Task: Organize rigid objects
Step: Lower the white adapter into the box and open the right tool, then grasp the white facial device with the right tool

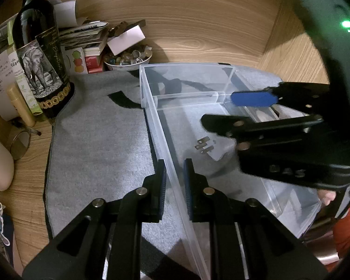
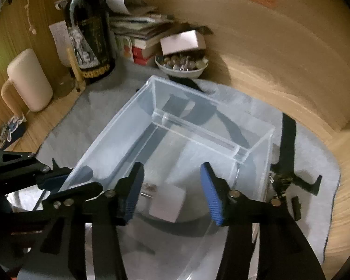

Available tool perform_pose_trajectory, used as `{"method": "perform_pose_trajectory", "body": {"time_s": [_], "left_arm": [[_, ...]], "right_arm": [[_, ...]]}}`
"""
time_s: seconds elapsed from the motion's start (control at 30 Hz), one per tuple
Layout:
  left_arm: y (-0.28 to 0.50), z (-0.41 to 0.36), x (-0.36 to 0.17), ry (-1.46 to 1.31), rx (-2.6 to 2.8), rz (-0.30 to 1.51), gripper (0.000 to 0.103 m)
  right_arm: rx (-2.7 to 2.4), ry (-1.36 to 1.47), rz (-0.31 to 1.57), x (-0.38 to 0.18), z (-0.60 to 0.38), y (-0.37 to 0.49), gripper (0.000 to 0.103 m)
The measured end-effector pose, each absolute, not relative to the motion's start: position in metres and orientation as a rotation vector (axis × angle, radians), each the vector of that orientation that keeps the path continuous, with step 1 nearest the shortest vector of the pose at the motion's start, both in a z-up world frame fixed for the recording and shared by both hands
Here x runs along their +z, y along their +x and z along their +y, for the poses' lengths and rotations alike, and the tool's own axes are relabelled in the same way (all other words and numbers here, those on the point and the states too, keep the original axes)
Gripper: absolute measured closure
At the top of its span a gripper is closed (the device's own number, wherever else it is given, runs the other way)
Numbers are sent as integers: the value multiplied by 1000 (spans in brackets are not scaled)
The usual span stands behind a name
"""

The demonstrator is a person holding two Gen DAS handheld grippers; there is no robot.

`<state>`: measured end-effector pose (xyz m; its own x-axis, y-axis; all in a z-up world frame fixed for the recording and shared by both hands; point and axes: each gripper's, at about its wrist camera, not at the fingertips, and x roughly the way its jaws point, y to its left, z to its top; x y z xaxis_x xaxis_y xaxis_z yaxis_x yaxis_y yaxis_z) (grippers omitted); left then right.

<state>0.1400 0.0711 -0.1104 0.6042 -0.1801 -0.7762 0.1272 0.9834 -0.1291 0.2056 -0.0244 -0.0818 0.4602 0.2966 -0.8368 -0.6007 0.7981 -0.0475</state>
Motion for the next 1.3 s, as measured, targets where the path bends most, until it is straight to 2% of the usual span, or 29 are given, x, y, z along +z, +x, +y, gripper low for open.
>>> {"method": "perform_pose_trajectory", "body": {"time_s": [0.07,0.13,0.23,0.63,1.3], "left_arm": [[140,71,-111,-61,-178,905,88],[140,71,-111,-60,-177,906,88],[141,71,-111,-56,-174,908,88],[144,66,-112,-41,-143,920,88],[142,60,-112,-34,-100,919,88]], "right_arm": [[560,-350,916,-75,-29,203,48],[547,-337,880,-66,-38,198,38],[507,-315,818,-52,-56,191,32],[319,-232,745,-33,-144,178,30],[237,-138,932,-119,-195,153,32]]}}
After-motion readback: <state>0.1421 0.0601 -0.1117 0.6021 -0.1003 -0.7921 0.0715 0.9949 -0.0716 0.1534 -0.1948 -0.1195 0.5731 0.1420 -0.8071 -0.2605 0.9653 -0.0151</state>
